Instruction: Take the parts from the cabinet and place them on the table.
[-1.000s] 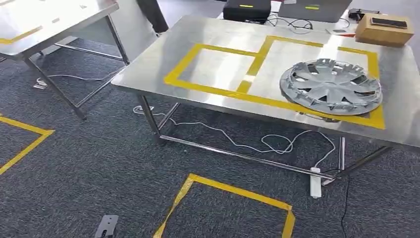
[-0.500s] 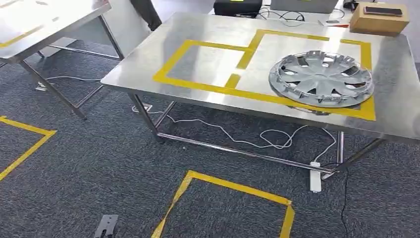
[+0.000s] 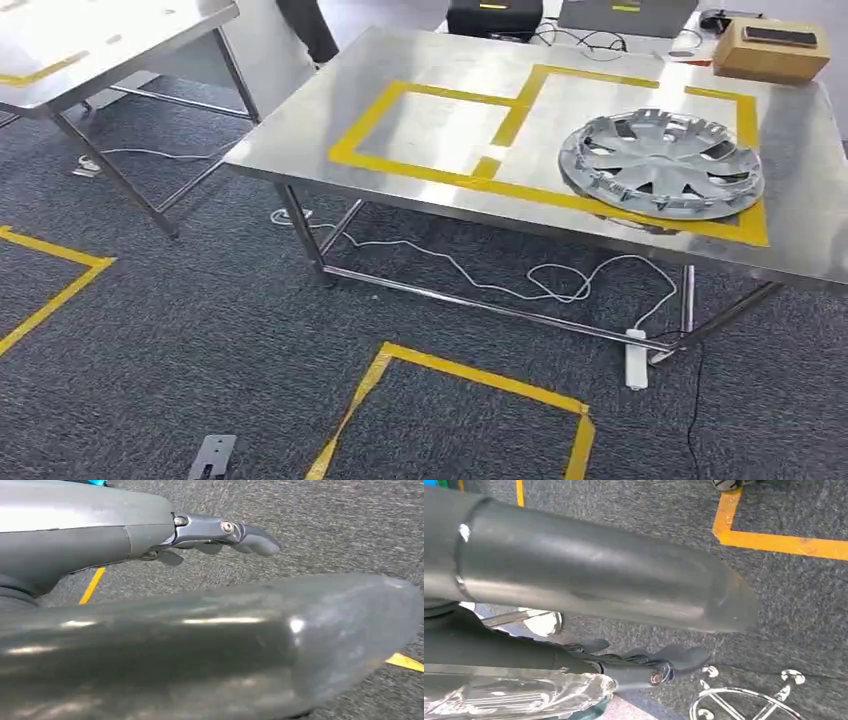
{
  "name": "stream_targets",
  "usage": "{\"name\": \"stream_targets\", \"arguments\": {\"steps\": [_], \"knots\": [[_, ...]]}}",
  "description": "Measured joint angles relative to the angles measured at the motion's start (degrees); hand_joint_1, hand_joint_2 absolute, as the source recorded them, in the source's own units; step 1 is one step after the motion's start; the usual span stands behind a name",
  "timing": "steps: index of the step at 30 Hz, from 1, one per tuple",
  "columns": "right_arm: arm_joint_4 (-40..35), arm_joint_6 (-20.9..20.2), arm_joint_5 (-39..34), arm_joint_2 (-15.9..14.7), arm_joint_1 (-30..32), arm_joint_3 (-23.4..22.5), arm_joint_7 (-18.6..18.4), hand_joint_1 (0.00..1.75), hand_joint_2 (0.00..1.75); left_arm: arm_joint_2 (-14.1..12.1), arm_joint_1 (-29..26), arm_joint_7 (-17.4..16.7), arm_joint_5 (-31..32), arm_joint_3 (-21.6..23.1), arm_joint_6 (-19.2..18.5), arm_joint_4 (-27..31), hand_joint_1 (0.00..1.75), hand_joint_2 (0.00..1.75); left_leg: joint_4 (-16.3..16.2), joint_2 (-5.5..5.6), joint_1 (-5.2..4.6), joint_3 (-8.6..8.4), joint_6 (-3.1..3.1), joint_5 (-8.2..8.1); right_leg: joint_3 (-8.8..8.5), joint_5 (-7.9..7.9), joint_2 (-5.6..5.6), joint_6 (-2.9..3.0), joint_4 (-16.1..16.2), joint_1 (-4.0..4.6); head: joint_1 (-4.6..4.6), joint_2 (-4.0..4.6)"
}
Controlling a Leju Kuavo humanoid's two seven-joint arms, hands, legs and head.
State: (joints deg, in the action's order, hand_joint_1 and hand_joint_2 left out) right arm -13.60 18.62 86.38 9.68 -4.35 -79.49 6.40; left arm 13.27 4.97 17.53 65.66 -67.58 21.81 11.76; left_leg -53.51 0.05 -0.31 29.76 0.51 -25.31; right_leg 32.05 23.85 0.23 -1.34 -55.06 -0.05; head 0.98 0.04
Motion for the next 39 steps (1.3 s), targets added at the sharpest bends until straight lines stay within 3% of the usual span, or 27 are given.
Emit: {"name": "stream_targets", "arguments": {"steps": [2, 7, 19, 23, 24, 25, 26, 28, 29, 30, 31, 32, 33, 34, 35, 36, 39], "knots": [[0.0, -0.1, 0.0, 0.0, 0.0, 0.0, 0.1, 0.0, 0.0, 0.0, 0.0, 0.0, 0.0, 0.0, 0.1, 0.0, 0.0, 0.0, -0.2, 0.0, -0.09, 0.18, -0.19, -0.02, 0.09, -0.18, 0.0, -0.54, 0.0, -0.11, 0.0, -0.02], [0.0, -0.1, -0.3, 0.0, -0.1, 0.0, 0.5, 0.0, 0.0, 0.0, 0.0, 0.0, -0.3, -0.1, 0.1, 0.0, 0.0, 0.0, -0.3, 0.0, -0.25, 0.46, -0.56, 0.16, 0.34, -0.48, 0.0, -1.09, 0.0, -0.3, 0.04, 0.0], [0.0, 0.0, -2.1, 0.0, -0.1, -0.1, 2.8, 0.0, 0.0, -0.2, 0.0, -0.1, -0.5, -0.2, 0.4, 0.0, 0.0, 0.0, -0.3, 0.0, -0.16, 0.79, -0.43, 0.52, 0.77, -0.67, -0.03, -1.25, -0.1, -0.28, 0.07, -0.02], [0.0, 0.0, -2.4, 0.2, -0.3, -0.1, 3.7, 0.0, 0.0, -0.3, 0.0, 0.1, -0.7, -0.2, 0.4, 0.0, 0.0, 0.0, -0.6, 0.1, -0.44, 1.27, -1.59, 0.55, 0.71, -1.14, 0.19, -2.1, 0.2, -0.51, 0.13, 0.0], [0.0, 0.0, -2.4, 0.2, -0.3, -0.1, 4.0, 0.0, 0.0, -0.3, 0.0, 0.3, -0.7, -0.2, 0.4, 0.0, 0.0, 0.0, 0.3, 0.2, 0.04, 0.83, -1.85, 1.21, 0.74, -1.03, 0.24, -2.28, 0.1, -0.28, 0.11, 0.0], [0.0, 0.1, -2.4, 0.2, -0.3, -0.1, 4.2, 0.0, 0.0, -0.2, 0.0, 0.4, -0.7, -0.2, 0.4, 0.0, 0.0, 0.0, 0.7, 0.28, 0.29, 0.68, -1.84, 1.58, 1.51, 0.2, -0.02, -2.42, -0.9, -0.42, 0.0, 0.0], [0.0, 0.1, -2.4, 0.2, -0.3, -0.1, 4.3, 0.0, 0.0, -0.3, 0.1, 0.5, -0.7, -0.2, 0.4, 0.0, 0.0, 0.0, 0.7, 0.46, 0.39, 0.84, -2.03, 1.66, 2.65, 2.88, -0.07, -2.58, -4.2, -0.43, -0.17, -0.02], [0.0, 0.1, -2.4, 0.2, -0.3, -0.1, 4.4, 0.0, 0.0, -0.3, 0.0, 0.5, -0.7, -0.2, 0.4, 0.0, 0.0, 0.0, 0.6, 0.87, 0.4, 1.16, -1.93, 1.76, 6.49, 8.18, -0.07, -2.98, -14.2, -0.71, -0.13, -0.02], [0.1, 0.1, -2.4, 0.2, -0.3, -0.1, 4.4, 0.0, 0.0, -0.3, 0.0, 0.5, -0.7, -0.2, 0.4, 0.0, 0.0, 0.0, 0.5, 1.16, 0.43, 1.37, -1.78, 1.86, 7.75, 9.52, -0.07, -3.21, -17.7, -0.77, -0.22, -0.02], [0.1, 0.1, -2.4, 0.2, -0.3, -0.1, 4.4, 0.0, 0.0, -0.3, -0.1, 0.5, -0.7, -0.2, 0.4, 0.0, 0.0, 0.0, 0.4, 1.52, 0.5, 1.56, -1.61, 1.96, 7.76, 9.47, -0.07, -3.39, -18.5, -0.89, -0.15, -0.02], [0.1, 0.1, -2.4, 0.2, -0.3, -0.1, 4.4, 0.0, 0.0, -0.3, -0.1, 0.5, -0.7, -0.3, 0.4, 0.0, 0.0, 0.0, 0.2, 2.11, 0.63, 1.74, -1.39, 2.05, 6.32, 8.21, -0.09, -3.56, -16.5, -1.05, -0.17, -0.02], [0.1, 0.1, -2.3, 0.2, -0.3, -0.1, 4.3, 0.0, 0.0, -0.3, 0.0, 0.5, -0.7, -0.3, 0.4, 0.0, 0.0, 0.0, -0.1, 2.72, 0.9, 1.95, -1.04, 2.05, 3.36, 5.98, -0.21, -3.72, -11.7, -1.24, -0.15, -0.02], [0.1, 0.1, -2.3, 0.2, -0.3, -0.1, 4.3, 0.0, 0.0, -0.3, 0.0, 0.5, -0.7, -0.3, 0.4, 0.0, 0.0, 0.0, -0.5, 3.44, 1.18, 2.17, -0.55, 1.95, 0.09, 3.97, -1.07, -4.03, -6.3, -1.56, -0.18, -0.02], [0.1, 0.1, -2.3, 0.3, -0.3, -0.1, 4.1, 0.0, 0.0, -0.3, 0.0, 0.5, -0.7, -0.3, 0.4, 0.0, 0.0, 0.0, -1.3, 3.98, 1.32, 2.55, 0.02, 1.82, -2.46, 3.85, -3.73, -4.53, -1.8, -2.18, -0.22, -0.02], [0.3, 0.1, -2.3, 0.6, -0.4, -0.1, 4.0, 0.0, 0.0, -0.5, 0.1, 0.5, -0.7, -0.3, 0.5, 0.0, 0.0, 0.0, -1.7, 4.44, 1.12, 3.02, 0.55, 1.7, -2.55, 4.73, -4.74, -3.98, -1.7, -1.55, -0.35, -0.02], [0.3, 0.2, -2.3, 0.6, -0.4, -0.1, 4.0, 0.0, 0.0, -0.5, 0.1, 0.5, -0.7, -0.3, 0.6, 0.0, 0.0, 0.0, -1.9, 4.92, 1.11, 3.26, 0.79, 1.85, -2.47, 4.44, -3.72, -2.86, -1.9, -1.73, -0.06, -0.02], [0.4, 0.2, -2.3, 0.6, -0.3, -0.1, 3.8, 0.0, 0.0, -0.7, -0.2, 0.4, -0.7, -0.4, 0.7, 0.0, 0.0, 0.0, -1.9, 6.02, 1.54, 3.96, 1.78, 2.42, -2.2, 4.1, -2.18, -1.26, -2.7, -1.41, -0.09, 0.0]]}}
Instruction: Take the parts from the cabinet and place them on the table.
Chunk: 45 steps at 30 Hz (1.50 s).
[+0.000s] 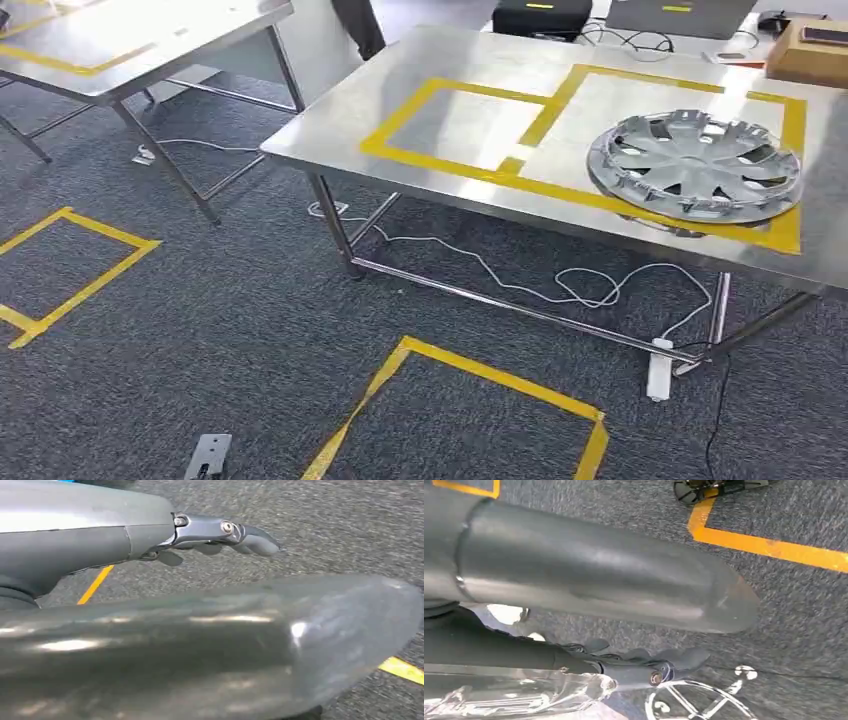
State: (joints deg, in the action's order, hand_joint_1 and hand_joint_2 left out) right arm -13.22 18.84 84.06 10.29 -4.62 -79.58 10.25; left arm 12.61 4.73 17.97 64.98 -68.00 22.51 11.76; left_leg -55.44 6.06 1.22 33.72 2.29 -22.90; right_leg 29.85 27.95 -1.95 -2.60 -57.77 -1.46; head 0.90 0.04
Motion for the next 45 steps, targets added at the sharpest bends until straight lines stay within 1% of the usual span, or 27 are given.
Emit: {"name": "stream_targets", "arguments": {"steps": [2, 4, 6, 7, 9, 10, 11, 15, 16, 17, 18, 20, 21, 23, 25, 26, 30, 31, 32, 33, 35, 37, 40, 41, 42, 43, 45], "knots": [[0.0, 0.1, 0.1, 0.0, -0.1, 0.0, 0.1, 0.0, 0.0, 0.0, 0.0, 0.0, 0.0, 0.0, 0.0, 0.0, 0.0, 0.0, -3.6, -4.33, -0.38, 1.58, 0.11, -2.98, 0.17, -0.23, 1.03, 0.84, 0.1, 0.11, 0.59, 0.0], [0.0, 0.2, 0.1, 0.0, 0.1, 0.0, 0.1, 0.0, 0.0, 0.0, 0.2, 0.0, 0.0, 0.0, 0.0, 0.0, 0.0, 0.0, -12.9, -5.26, -0.4, 5.8, 0.17, -7.82, 0.47, -0.27, 2.57, 1.15, 0.1, 0.46, 0.72, -0.02], [0.0, 0.2, 0.1, 0.0, 0.1, 0.0, 0.1, 0.0, 0.0, 0.0, 0.1, 0.0, 0.0, 0.0, 0.0, 0.0, 0.0, 0.0, -18.9, -5.32, -0.4, 8.35, -0.01, -9.64, 0.74, -0.28, 4.15, 1.29, 0.0, 0.74, 0.72, -0.02], [0.0, 0.2, 0.1, 0.0, 0.1, 0.0, 0.1, 0.0, 0.0, 0.0, -0.1, 0.0, 0.0, 0.0, 0.0, 0.0, 0.0, 0.0, -17.8, -5.36, -0.41, 7.5, -0.21, -8.55, 0.75, -0.28, 4.85, 1.29, 0.0, 0.85, 0.72, 0.0], [0.0, 0.2, 0.1, 0.0, 0.0, 0.0, 0.1, 0.0, 0.0, 0.0, -0.1, 0.0, 0.0, 0.0, 0.0, 0.0, 0.0, 0.0, -10.0, -6.26, -0.74, 2.99, -0.88, -4.4, 0.64, -0.25, 6.23, 1.27, 0.0, 0.97, 0.72, -0.02], [0.1, 0.2, 0.1, 0.0, -0.1, 0.0, 0.1, 0.0, 0.0, 0.0, 0.0, 0.0, 0.1, 0.0, 0.0, 0.0, 0.0, 0.0, -5.4, -8.0, -1.03, 0.26, -1.29, -2.69, 0.52, -0.21, 6.82, 1.2, 0.0, 0.98, 0.7, -0.02], [0.1, 0.2, 0.1, 0.0, -0.1, 0.1, 0.1, 0.0, 0.0, 0.0, 0.2, 0.0, 0.1, 0.0, 0.0, 0.0, 0.0, 0.0, -2.3, -11.25, -1.6, -1.5, -1.52, -2.61, 0.52, 0.02, 7.36, 0.84, -0.1, 1.43, 0.79, 0.0], [0.1, 0.3, 0.1, 0.0, -0.3, 0.1, 0.1, 0.0, 0.0, 0.0, 0.1, 0.0, 0.0, 0.0, 0.1, 0.0, 0.0, 0.0, -1.1, -8.77, -1.82, -1.08, -2.29, -2.83, 0.1, 0.27, 10.14, -0.08, 0.1, 1.67, 0.72, -0.02], [0.1, 0.3, 0.1, 0.0, -0.3, 0.1, 0.1, 0.0, 0.0, -0.1, 0.0, -0.1, 0.0, 0.0, 0.2, 0.0, 0.0, 0.0, -0.9, -8.06, -1.33, -1.25, -2.7, -2.55, 0.62, 0.79, 9.28, -0.51, -0.2, 1.35, 0.79, -0.02], [0.1, 0.3, 0.1, 0.0, -0.3, 0.1, 0.2, 0.0, 0.0, -0.1, -0.1, -0.1, 0.0, -0.1, 0.2, 0.0, 0.0, 0.0, -0.9, -7.6, -1.31, -1.21, -2.87, -2.52, 1.11, 2.29, 5.95, -0.77, -2.0, 1.29, 0.37, 0.0], [0.1, 0.3, 0.1, 0.0, -0.3, 0.1, 0.2, 0.0, 0.0, -0.1, 0.0, -0.1, 0.0, -0.1, 0.2, 0.0, 0.0, 0.0, -0.9, -6.83, -1.31, -1.1, -3.18, -2.43, 2.78, 4.6, 3.8, -0.88, -6.1, 1.21, 0.26, -0.02], [0.1, 0.3, 0.1, 0.0, 0.0, 0.1, 0.2, 0.0, 0.0, 0.1, 0.2, -0.1, 0.0, -0.1, 0.2, 0.0, 0.0, 0.0, -0.9, -5.07, -1.39, -0.98, -3.42, -2.36, 7.31, 8.51, 2.18, -0.96, -15.7, 1.29, 0.11, -0.02], [0.1, 0.3, 0.1, 0.0, 0.1, 0.1, 0.2, 0.0, 0.0, 0.1, 0.1, -0.1, 0.0, -0.1, 0.2, 0.0, 0.0, 0.0, -0.9, -4.28, -1.44, -1.0, -3.47, -2.34, 8.63, 8.87, 2.05, -0.9, -18.1, 1.34, 0.15, -0.02], [0.1, 0.3, 0.1, 0.0, 0.1, 0.1, 0.2, 0.0, 0.0, 0.0, 0.0, -0.2, 0.0, -0.2, 0.2, 0.0, 0.0, 0.0, -1.0, -2.56, -1.48, -1.09, -3.46, -2.27, 7.62, 5.63, 1.95, -0.66, -14.9, 1.37, 0.17, -0.02], [0.1, 0.3, 0.1, 0.0, 0.1, 0.1, 0.2, 0.0, 0.0, 0.0, 0.0, -0.2, -0.1, -0.3, 0.2, 0.0, 0.0, 0.0, -1.0, -0.79, -1.43, -1.31, -3.35, -2.23, 2.79, -0.03, 0.02, -0.23, -4.4, 1.3, 0.11, 0.0], [0.1, 0.3, 0.1, 0.0, 0.1, 0.1, 0.2, 0.0, 0.0, 0.1, 0.0, -0.2, -0.2, -0.3, 0.2, 0.0, 0.0, 0.0, -1.0, -0.23, -1.4, -1.25, -3.15, -2.17, 1.33, -0.02, -3.18, 0.05, -1.4, 0.99, 0.15, -0.02], [0.2, 0.4, 0.1, 0.0, -0.1, 0.1, 0.3, 0.0, 0.0, 0.0, -0.2, -0.2, -0.2, -0.3, 0.2, 0.0, 0.0, 0.0, -1.0, 2.28, -1.05, -0.1, -1.53, -1.38, 0.76, -0.02, -1.71, 0.8, -0.3, 1.27, 0.22, -0.02], [0.2, 0.3, 0.1, 0.2, -0.1, 0.1, 0.3, 0.0, 0.0, -0.1, -0.3, -0.2, -0.2, -0.3, 0.2, 0.0, 0.0, 0.0, -1.3, 1.34, -1.16, 0.08, -1.34, -1.69, 0.55, -0.41, -0.76, 1.28, 0.4, 0.74, 0.2, -0.02], [0.2, 0.4, 0.1, 0.1, -0.1, 0.1, 0.3, 0.0, 0.0, 0.0, -0.3, -0.2, -0.2, -0.3, 0.2, 0.0, 0.0, 0.0, -2.5, -2.21, -1.57, 0.63, -0.98, -2.77, 0.42, -0.47, -0.16, 1.62, 0.6, 0.77, 0.75, -0.02], [0.2, 0.4, 0.0, 0.1, 0.0, 0.1, 0.3, 0.0, 0.0, 0.0, -0.1, -0.2, -0.2, -0.4, 0.2, 0.0, 0.0, 0.0, -5.8, -4.1, -1.44, 2.36, -0.65, -4.95, 0.4, -0.48, 0.68, 1.79, 0.6, 0.82, 1.29, 0.0], [0.2, 0.4, 0.0, 0.1, 0.2, 0.1, 0.3, 0.0, 0.0, 0.0, 0.1, -0.2, -0.2, -0.3, 0.2, 0.0, 0.0, 0.0, -14.7, -5.24, -1.23, 6.68, -0.2, -8.93, 0.41, -0.35, 2.59, 1.98, 0.6, 0.89, 1.25, -0.02], [0.2, 0.4, 0.0, 0.1, 0.1, 0.1, 0.3, 0.0, 0.0, 0.0, 0.0, -0.2, -0.3, -0.4, 0.2, 0.0, 0.0, 0.0, -18.6, -5.4, -0.94, 8.59, 0.11, -9.32, 0.42, -0.27, 4.37, 1.99, 0.6, 0.86, 1.25, 0.0], [0.2, 0.3, 0.0, 0.2, 0.0, 0.1, 0.3, 0.0, 0.0, 0.0, -0.1, -0.2, -0.3, -0.4, 0.2, 0.0, 0.0, 0.0, -7.7, -6.96, -0.79, 2.53, 0.11, -3.08, 0.02, 0.04, 6.45, 1.57, 0.6, 0.76, 1.22, 0.0], [0.2, 0.2, 0.0, 0.2, 0.0, 0.1, 0.3, 0.0, 0.0, 0.0, 0.0, -0.2, -0.3, -0.4, 0.2, 0.0, 0.0, 0.0, -3.4, -9.82, -0.87, -0.16, -0.02, -1.76, -0.27, 0.24, 7.02, 1.23, 0.6, 0.94, 1.29, -0.02], [0.2, 0.2, 0.0, 0.2, 0.0, 0.1, 0.3, 0.0, 0.0, 0.2, 0.3, -0.2, -0.3, -0.4, 0.2, 0.0, 0.0, 0.0, -0.8, -11.28, -1.27, -1.21, -0.15, -2.33, 0.14, 0.75, 7.55, 0.68, 0.0, 1.51, 1.53, -0.02], [0.2, 0.2, 0.0, 0.2, 0.0, 0.1, 0.3, 0.0, 0.0, 0.2, 0.3, -0.2, -0.3, -0.4, 0.2, 0.0, 0.0, 0.0, -1.3, -10.16, -1.12, -0.93, -1.01, -2.34, 0.14, 0.8, 8.03, 0.46, 0.4, 1.54, 1.16, -0.02], [0.2, 0.2, 0.0, 0.2, -0.3, 0.1, 0.3, 0.0, 0.0, 0.1, 0.0, -0.2, -0.3, -0.4, 0.2, 0.0, 0.0, 0.0, -1.3, -9.13, -1.47, -0.74, -1.67, -2.47, -0.99, 0.77, 9.39, -0.04, 0.7, 1.39, 0.96, -0.02]]}}
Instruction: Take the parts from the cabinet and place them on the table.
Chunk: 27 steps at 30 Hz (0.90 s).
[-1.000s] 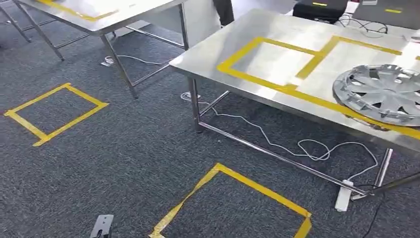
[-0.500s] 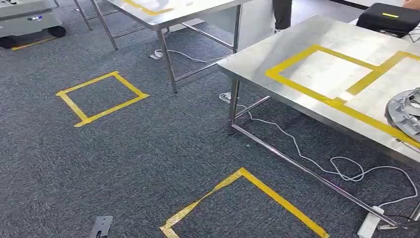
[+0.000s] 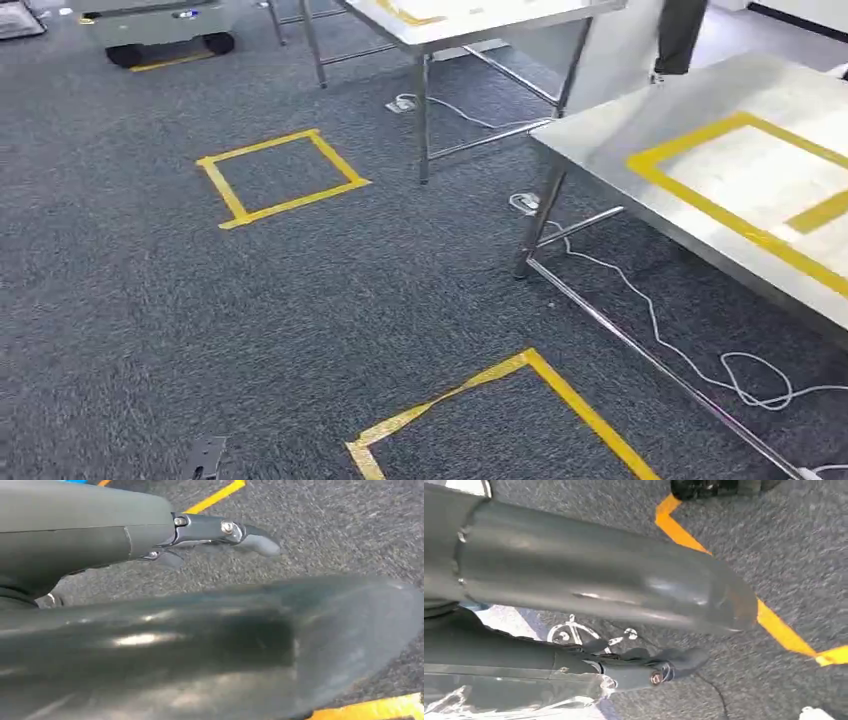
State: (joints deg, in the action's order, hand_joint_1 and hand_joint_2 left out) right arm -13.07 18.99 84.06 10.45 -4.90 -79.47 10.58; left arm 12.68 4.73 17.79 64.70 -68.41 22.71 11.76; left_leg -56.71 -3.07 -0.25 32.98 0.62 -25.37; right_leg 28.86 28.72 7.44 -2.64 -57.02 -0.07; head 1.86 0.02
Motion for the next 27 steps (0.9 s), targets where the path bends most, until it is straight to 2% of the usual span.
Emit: {"name": "stream_targets", "arguments": {"steps": [1, 2, 3, 4, 5, 6, 7, 8, 9, 10, 11, 12, 13, 14, 16, 17, 18, 19, 20, 21, 22, 23, 24, 25, 26, 27], "knots": [[0.0, 0.0, 0.0, 0.0, -0.1, 0.0, 0.0, 0.0, 0.0, 0.0, -0.1, 0.0, -0.1, 0.0, 0.0, 0.0, 0.0, 0.0, 0.3, 0.83, 0.13, -0.14, -0.49, 0.32, -0.25, 0.21, 0.57, -0.39, 0.0, -0.1, 0.11, 0.0], [0.0, 0.0, 0.0, 0.0, -0.1, 0.0, 0.0, 0.0, 0.0, 0.0, -0.2, 0.0, -0.1, 0.0, 0.0, 0.0, 0.0, 0.0, 0.4, 1.43, 0.39, -0.21, -0.82, 0.46, 0.32, 1.21, -1.89, -0.78, -0.9, -0.37, -0.17, 0.02], [0.0, 0.0, 0.0, 0.0, -0.1, 0.0, 0.1, 0.0, 0.0, -0.1, -0.1, 0.0, -0.1, -0.1, 0.0, 0.0, 0.0, 0.0, 0.4, 2.1, 0.43, -0.18, -1.26, 0.5, 1.62, 3.31, -5.05, -0.8, -4.1, -0.46, -0.51, 0.0], [0.0, 0.0, 0.0, 0.0, 0.1, 0.0, 0.1, 0.0, 0.0, 0.0, 0.0, 0.0, -0.1, -0.1, 0.0, 0.0, 0.0, 0.0, 0.4, 2.84, 0.42, -0.11, -1.51, 0.51, 3.76, 5.51, -6.46, -0.83, -8.7, -0.46, -0.64, 0.0], [0.0, 0.0, 0.0, 0.0, 0.2, 0.0, 0.1, 0.0, 0.0, 0.0, 0.1, 0.0, -0.1, -0.1, 0.0, 0.0, 0.0, 0.0, 0.4, 3.71, 0.34, -0.08, -1.62, 0.5, 6.28, 7.46, -7.14, -0.84, -13.9, -0.42, -0.7, 0.0], [0.0, 0.0, 0.0, 0.0, 0.3, 0.0, 0.1, 0.0, 0.0, 0.0, 0.1, 0.0, -0.1, -0.1, 0.0, 0.0, 0.0, 0.0, 0.4, 4.48, 0.26, -0.09, -1.66, 0.47, 8.27, 8.49, -7.36, -0.8, -17.5, -0.39, -0.75, 0.0], [0.0, 0.0, 0.0, 0.0, 0.4, 0.0, 0.1, 0.0, 0.0, 0.0, 0.0, 0.0, -0.1, -0.1, 0.0, 0.0, 0.0, 0.0, 0.4, 5.31, 0.21, -0.12, -1.66, 0.48, 9.31, 8.22, -7.38, -0.74, -18.8, -0.4, -0.81, 0.0], [0.0, 0.0, 0.0, 0.0, 0.4, 0.0, 0.2, 0.0, 0.0, 0.0, -0.1, 0.0, -0.1, -0.1, 0.0, 0.0, 0.0, 0.0, 0.4, 6.17, 0.2, -0.2, -1.66, 0.48, 9.02, 6.55, -7.42, -0.61, -17.3, -0.4, -0.75, 0.0], [0.0, 0.0, 0.0, 0.0, 0.4, 0.0, 0.2, 0.0, 0.0, 0.0, -0.1, 0.0, -0.1, -0.1, 0.0, 0.0, 0.0, 0.0, 0.4, 7.1, 0.21, -0.31, -1.64, 0.49, 7.47, 3.77, -7.63, -0.5, -13.4, -0.42, -0.81, 0.0], [0.0, -0.1, 0.0, 0.0, 0.4, 0.0, 0.3, 0.0, 0.0, 0.0, -0.1, 0.0, -0.1, -0.1, 0.0, 0.0, 0.0, 0.0, 0.3, 7.97, 0.24, -0.48, -1.59, 0.5, 5.07, 0.7, -8.43, -0.33, -8.0, -0.51, -0.79, 0.0], [0.0, -0.1, 0.0, 0.0, 0.4, 0.0, 0.3, 0.0, 0.0, 0.1, -0.1, 0.0, -0.1, -0.1, 0.0, 0.0, 0.0, 0.0, 0.3, 8.64, 0.32, -0.52, -1.44, 0.45, 2.89, -1.52, -11.0, -0.21, -3.0, -0.76, -0.83, 0.0], [0.0, -0.1, 0.0, 0.0, 0.3, 0.0, 0.3, 0.0, 0.0, 0.1, 0.0, 0.0, -0.1, -0.1, 0.0, 0.0, 0.0, 0.0, 0.1, 9.15, 0.04, -0.25, -1.02, 0.48, 2.4, -0.57, -13.5, -0.14, -1.6, -1.07, -0.74, 0.0], [0.0, -0.2, 0.0, 0.0, 0.3, 0.0, 0.3, 0.0, 0.0, 0.1, 0.1, 0.0, -0.1, -0.1, 0.0, 0.0, 0.0, 0.0, -0.1, 9.96, 0.22, 0.19, -0.72, 0.58, 1.75, -0.53, -13.03, -0.18, -1.1, -1.12, -0.7, 0.0], [0.0, -0.2, 0.0, 0.0, 0.2, 0.0, 0.3, 0.0, 0.0, 0.1, 0.0, 0.0, -0.1, -0.1, 0.0, 0.0, 0.0, 0.0, 0.1, 10.42, 0.48, 0.49, -0.16, 0.91, 1.96, -0.57, -12.57, 0.02, -1.2, -0.85, -0.72, 0.0], [0.0, -0.2, 0.0, 0.0, 0.2, 0.0, 0.4, 0.0, 0.0, 0.1, -0.3, 0.0, -0.2, -0.1, 0.0, 0.0, 0.0, 0.0, 0.4, 11.78, 0.68, 0.73, 0.69, 1.31, 1.87, -0.93, -11.3, 0.73, -0.9, -0.8, -0.68, 0.0], [0.0, -0.2, 0.0, 0.0, 0.2, 0.0, 0.4, 0.0, 0.0, 0.0, -0.3, 0.0, -0.2, -0.1, 0.0, 0.0, 0.0, 0.0, -0.3, 9.02, 0.58, 0.94, 0.78, 0.7, 1.64, -1.15, -10.31, 1.09, -0.5, -0.96, -0.68, 0.0], [0.0, -0.2, 0.0, 0.0, 0.2, 0.0, 0.5, 0.0, 0.0, 0.0, -0.3, 0.0, -0.2, -0.1, 0.0, 0.0, 0.0, 0.0, -2.4, 6.13, 0.32, 2.01, 1.0, -0.86, 1.56, -1.21, -9.69, 1.41, -0.4, -0.88, -0.09, 0.0], [0.0, -0.2, 0.0, 0.0, 0.3, 0.0, 0.5, 0.0, 0.0, 0.0, 0.0, 0.0, -0.2, -0.1, 0.0, 0.0, 0.0, 0.0, -6.2, 4.78, 0.33, 3.93, 1.25, -3.06, 1.57, -1.14, -8.82, 1.61, -0.4, -0.74, 0.15, 0.0], [0.0, -0.2, 0.0, 0.0, 0.4, 0.0, 0.5, 0.0, 0.0, 0.0, 0.2, 0.0, -0.2, -0.1, 0.0, 0.0, 0.0, 0.0, -11.1, 4.08, 0.42, 6.34, 1.43, -5.34, 1.57, -1.06, -7.73, 1.73, -0.4, -0.63, 0.13, 0.0], [0.0, -0.2, 0.0, 0.0, 0.5, 0.0, 0.5, 0.0, 0.0, 0.0, 0.2, 0.0, -0.2, -0.1, 0.0, 0.0, 0.0, 0.0, -15.7, 3.86, 0.5, 8.57, 1.58, -6.96, 1.58, -1.0, -6.63, 1.81, -0.4, -0.58, 0.09, 0.0], [0.0, -0.2, 0.0, 0.0, 0.5, 0.0, 0.5, 0.0, 0.0, 0.0, 0.1, 0.0, -0.2, -0.1, 0.0, 0.0, 0.0, 0.0, -17.5, 3.82, 0.57, 9.47, 1.71, -7.06, 1.57, -0.96, -5.8, 1.84, -0.4, -0.56, 0.13, 0.0], [0.0, -0.3, 0.0, 0.0, 0.4, 0.0, 0.5, 0.0, 0.0, 0.1, 0.0, 0.0, -0.3, -0.1, 0.0, 0.0, 0.0, 0.0, -16.7, 3.78, 0.64, 9.01, 1.74, -5.93, 1.52, -0.9, -5.05, 1.82, -0.4, -0.56, 0.11, 0.0], [0.0, -0.3, 0.0, 0.0, 0.3, 0.0, 0.5, 0.0, 0.0, 0.0, -0.1, 0.0, -0.3, -0.1, 0.0, 0.0, 0.0, 0.0, -13.8, 3.6, 0.69, 7.49, 1.74, -3.96, 1.44, -0.82, -4.32, 1.78, -0.4, -0.57, 0.13, 0.0], [0.0, -0.3, 0.0, 0.0, 0.2, 0.1, 0.5, 0.0, 0.0, 0.0, -0.1, 0.0, -0.3, -0.2, 0.0, 0.0, 0.0, 0.0, -9.0, 2.89, 0.69, 4.86, 1.67, -1.53, 1.26, -0.71, -3.62, 1.63, -0.4, -0.59, 0.13, 0.0], [0.0, -0.3, 0.0, 0.0, 0.2, 0.1, 0.5, 0.0, 0.0, 0.0, -0.1, 0.0, -0.3, -0.2, 0.0, 0.0, 0.0, 0.0, -4.2, 1.29, 0.68, 2.0, 1.58, 0.43, 0.97, -0.53, -3.03, 1.36, -0.4, -0.59, 0.15, 0.0], [0.0, -0.3, 0.0, 0.0, 0.2, 0.1, 0.5, 0.0, 0.0, 0.1, 0.1, 0.0, -0.3, -0.2, 0.0, 0.0, 0.0, 0.0, -0.6, -2.16, 0.3, -0.08, 1.72, 0.42, 0.91, -0.2, -2.46, 0.91, -0.4, -0.09, 0.17, 0.0]]}}
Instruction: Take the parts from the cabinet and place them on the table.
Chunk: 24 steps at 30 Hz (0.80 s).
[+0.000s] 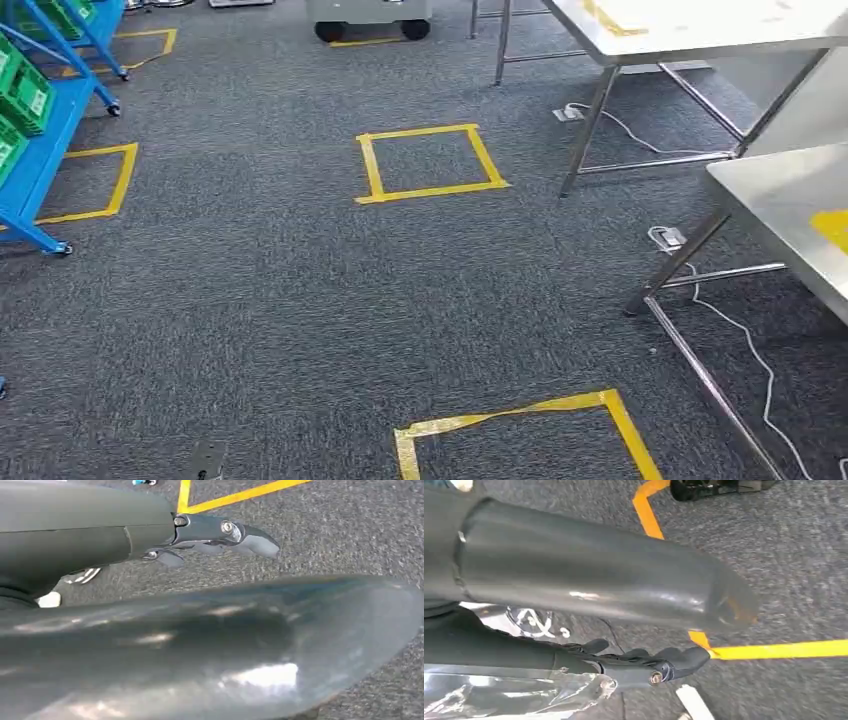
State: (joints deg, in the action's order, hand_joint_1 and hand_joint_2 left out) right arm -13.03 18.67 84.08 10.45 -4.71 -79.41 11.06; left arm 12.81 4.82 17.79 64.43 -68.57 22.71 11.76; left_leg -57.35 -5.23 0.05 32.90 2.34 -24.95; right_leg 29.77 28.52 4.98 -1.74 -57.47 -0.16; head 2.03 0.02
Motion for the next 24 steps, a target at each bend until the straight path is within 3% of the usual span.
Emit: {"name": "stream_targets", "arguments": {"steps": [1, 4, 5, 6, 7, 9, 10, 11, 12, 13, 14, 15, 16, 19, 20, 21, 22, 24], "knots": [[0.0, 0.0, 0.0, 0.0, 0.0, 0.0, 0.0, 0.0, 0.0, 0.1, 0.3, 0.0, 0.0, 0.0, 0.0, 0.0, 0.0, 0.0, 0.7, 0.79, 0.0, -0.03, -0.89, -0.11, 0.45, 0.41, 0.44, -0.25, -0.3, 0.22, 0.01, 0.0], [0.0, 0.0, 0.0, 0.0, -0.3, 0.0, 0.0, 0.0, 0.0, -0.1, -0.1, 0.0, 0.0, 0.0, 0.0, 0.0, 0.0, 0.0, 0.8, 2.72, -0.34, 0.18, -1.92, -0.2, -1.07, 0.51, 2.43, -0.95, 0.3, 0.13, -0.33, 0.0], [0.0, 0.0, 0.0, 0.0, -0.3, 0.1, 0.0, 0.0, 0.0, 0.0, -0.2, 0.0, -0.1, 0.0, 0.0, 0.0, 0.0, 0.0, 1.0, 3.39, 0.06, 0.05, -2.42, 0.11, -0.55, 1.06, 0.98, -1.54, 0.0, -0.25, -0.28, 0.0], [0.0, 0.0, 0.0, 0.0, -0.3, 0.1, 0.1, 0.0, 0.0, -0.1, -0.2, 0.0, -0.1, -0.1, 0.0, 0.0, 0.0, 0.0, 1.0, 3.91, 0.1, 0.06, -2.7, 0.13, -0.01, 2.53, -2.34, -1.65, -2.0, -0.27, -0.53, 0.0], [0.0, 0.0, 0.0, 0.0, -0.2, 0.2, 0.1, 0.0, 0.0, -0.1, 0.0, 0.0, -0.1, -0.1, 0.0, 0.0, 0.0, 0.0, 1.0, 4.53, 0.09, 0.09, -3.05, 0.17, 1.52, 4.5, -3.72, -1.62, -5.4, -0.27, -0.61, 0.0], [0.0, -0.1, 0.0, 0.0, 0.1, 0.2, 0.1, 0.0, 0.0, 0.0, 0.1, 0.0, -0.1, -0.1, 0.0, 0.0, 0.0, 0.0, 1.0, 6.15, -0.01, 0.13, -3.26, 0.13, 6.41, 8.42, -4.82, -1.6, -15.3, -0.21, -0.7, 0.0], [0.0, -0.1, 0.0, 0.0, 0.2, 0.2, 0.1, 0.0, 0.0, 0.0, 0.1, 0.0, -0.1, -0.1, 0.0, 0.0, 0.0, 0.0, 0.9, 6.88, -0.07, 0.09, -3.28, 0.12, 8.09, 8.78, -4.89, -1.53, -18.0, -0.21, -0.63, 0.0], [0.0, -0.1, 0.0, 0.0, 0.2, 0.2, 0.1, 0.0, 0.0, 0.0, 0.0, 0.0, -0.1, -0.1, 0.0, 0.0, 0.0, 0.0, 0.9, 7.68, -0.07, 0.04, -3.28, 0.12, 8.55, 7.7, -4.89, -1.45, -17.9, -0.21, -0.64, 0.0], [0.0, -0.1, 0.1, 0.0, 0.1, 0.3, 0.1, 0.0, 0.0, 0.0, 0.0, 0.0, -0.1, -0.1, 0.0, 0.0, 0.0, 0.0, 0.9, 8.62, -0.07, -0.04, -3.27, 0.12, 7.71, 5.34, -4.96, -1.36, -15.2, -0.25, -0.66, 0.0], [0.0, -0.1, 0.1, 0.0, 0.1, 0.3, 0.1, 0.0, 0.0, 0.0, 0.0, 0.0, -0.1, -0.1, 0.0, 0.0, 0.0, 0.0, 0.9, 9.47, -0.04, -0.19, -3.24, 0.1, 5.89, 2.56, -5.38, -1.3, -10.8, -0.37, -0.66, 0.02], [0.0, -0.1, 0.1, 0.0, 0.1, 0.3, 0.1, 0.0, 0.0, 0.1, 0.0, 0.0, -0.1, -0.1, 0.0, 0.0, 0.0, 0.0, 0.8, 10.35, 0.06, -0.35, -3.09, 0.05, 3.39, -0.44, -6.72, -1.21, -5.1, -0.58, -0.66, 0.0], [0.0, -0.1, 0.1, 0.0, 0.1, 0.4, 0.1, 0.0, 0.0, 0.0, 0.1, 0.0, -0.1, -0.1, 0.0, 0.0, 0.0, 0.0, 0.8, 10.84, 0.13, -0.27, -2.79, 0.05, 2.01, -0.58, -10.0, -1.28, -2.1, -1.0, -0.7, 0.0], [0.0, -0.1, 0.1, 0.0, 0.1, 0.4, 0.1, 0.0, 0.0, 0.0, 0.2, 0.0, -0.1, -0.1, 0.0, 0.0, 0.0, 0.0, 0.3, 11.71, -0.17, 0.15, -2.38, -0.02, 1.65, -0.3, -10.46, -1.25, -0.7, -1.2, -0.61, 0.0], [0.0, -0.1, 0.2, 0.0, -0.1, 0.4, 0.1, 0.0, 0.0, 0.0, -0.2, 0.0, -0.1, -0.1, 0.1, 0.0, 0.0, 0.0, 0.9, 13.24, 0.48, 0.76, -1.12, 0.85, 1.6, -0.62, -9.06, -0.47, -1.3, -0.54, -0.55, 0.0], [0.0, -0.1, 0.1, 0.0, -0.1, 0.4, 0.1, 0.0, 0.0, 0.0, -0.3, 0.0, -0.1, -0.1, 0.1, 0.0, 0.0, 0.0, 0.8, 13.72, 0.52, 0.99, -0.93, 0.71, 1.45, -0.94, -8.11, 0.04, -0.8, -0.88, -0.55, 0.0], [0.0, -0.1, 0.2, 0.0, -0.1, 0.5, 0.1, 0.0, 0.0, 0.0, -0.3, 0.0, -0.1, -0.2, 0.1, 0.0, 0.0, 0.0, -0.3, 10.81, 0.2, 1.4, -0.81, -0.28, 1.32, -1.03, -7.41, 0.24, -0.8, -0.78, -0.52, 0.0], [0.0, -0.1, 0.2, 0.0, -0.1, 0.5, 0.1, 0.0, 0.0, 0.0, -0.2, 0.0, 0.0, -0.2, 0.2, 0.0, 0.0, 0.0, -3.3, 8.25, 0.04, 2.92, -0.58, -2.29, 1.32, -1.01, -6.71, 0.64, -0.7, -0.65, 0.07, 0.0], [0.0, -0.1, 0.2, 0.0, 0.1, 0.5, 0.1, 0.0, 0.0, 0.0, 0.1, 0.0, 0.0, -0.2, 0.2, 0.0, 0.0, 0.0, -12.5, 6.24, 0.09, 7.42, -0.28, -6.57, 1.4, -0.89, -4.7, 0.97, -0.7, -0.3, 0.11, 0.0]]}}
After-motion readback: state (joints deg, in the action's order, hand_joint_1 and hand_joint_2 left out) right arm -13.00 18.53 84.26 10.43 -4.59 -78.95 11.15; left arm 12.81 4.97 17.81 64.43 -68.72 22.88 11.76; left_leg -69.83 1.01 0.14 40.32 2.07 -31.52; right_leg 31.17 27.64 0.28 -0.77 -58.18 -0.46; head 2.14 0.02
